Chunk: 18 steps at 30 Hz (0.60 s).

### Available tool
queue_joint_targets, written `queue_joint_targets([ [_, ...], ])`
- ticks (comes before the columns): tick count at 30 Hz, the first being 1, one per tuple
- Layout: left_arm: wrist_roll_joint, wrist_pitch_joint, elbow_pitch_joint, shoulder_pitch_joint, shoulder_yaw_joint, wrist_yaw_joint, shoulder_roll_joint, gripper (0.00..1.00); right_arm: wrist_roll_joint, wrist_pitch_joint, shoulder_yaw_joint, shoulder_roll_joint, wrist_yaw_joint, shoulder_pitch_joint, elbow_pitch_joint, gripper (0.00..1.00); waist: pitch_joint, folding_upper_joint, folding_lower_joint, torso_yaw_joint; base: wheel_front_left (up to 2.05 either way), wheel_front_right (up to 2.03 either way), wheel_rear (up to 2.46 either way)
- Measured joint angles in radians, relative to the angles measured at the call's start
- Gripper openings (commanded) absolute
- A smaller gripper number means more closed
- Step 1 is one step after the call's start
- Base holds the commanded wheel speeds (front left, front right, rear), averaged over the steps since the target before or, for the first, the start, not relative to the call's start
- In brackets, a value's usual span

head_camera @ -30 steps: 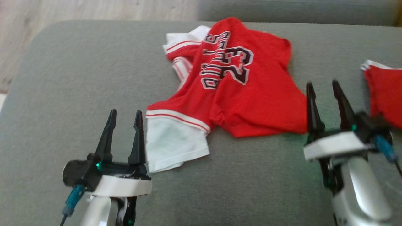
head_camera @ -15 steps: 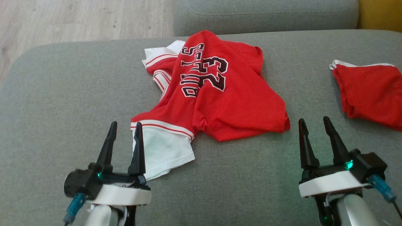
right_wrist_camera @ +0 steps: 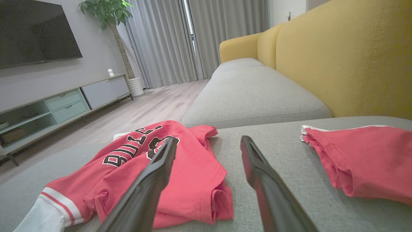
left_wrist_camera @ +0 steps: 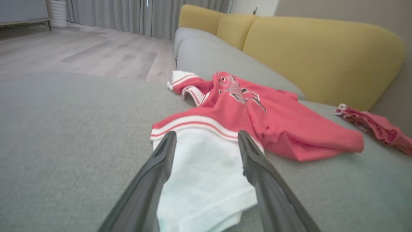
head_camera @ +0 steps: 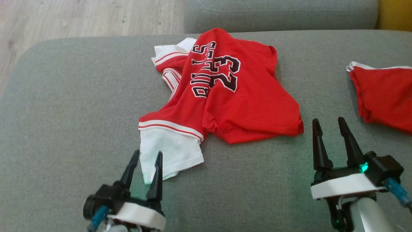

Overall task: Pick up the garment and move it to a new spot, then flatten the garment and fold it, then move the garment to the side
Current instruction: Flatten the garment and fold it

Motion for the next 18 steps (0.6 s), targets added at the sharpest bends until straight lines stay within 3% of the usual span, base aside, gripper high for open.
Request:
queue_joint_targets([
  [5,0.011,0.000,0.124,-0.022,-0.017,0.014,0.000,1.00,0.006,0.000,-0.007,0.000,0.000,-0.003,0.002,1.00,0.005,0.0000,0.0000,0.003,0.00,0.00,0.00],
  [14,0.001,0.000,0.303,-0.094,-0.028,0.104,-0.001,1.00,0.005,0.000,-0.005,0.000,0.000,-0.011,0.009,1.00,0.012,0.0000,0.0000,-0.005,0.00,0.00,0.00],
  [18,-0.026,0.020,0.358,-0.121,-0.033,0.115,-0.001,1.00,0.005,0.000,-0.002,0.000,0.000,-0.011,0.011,1.00,0.018,0.0000,0.0000,-0.014,0.00,0.00,0.00],
])
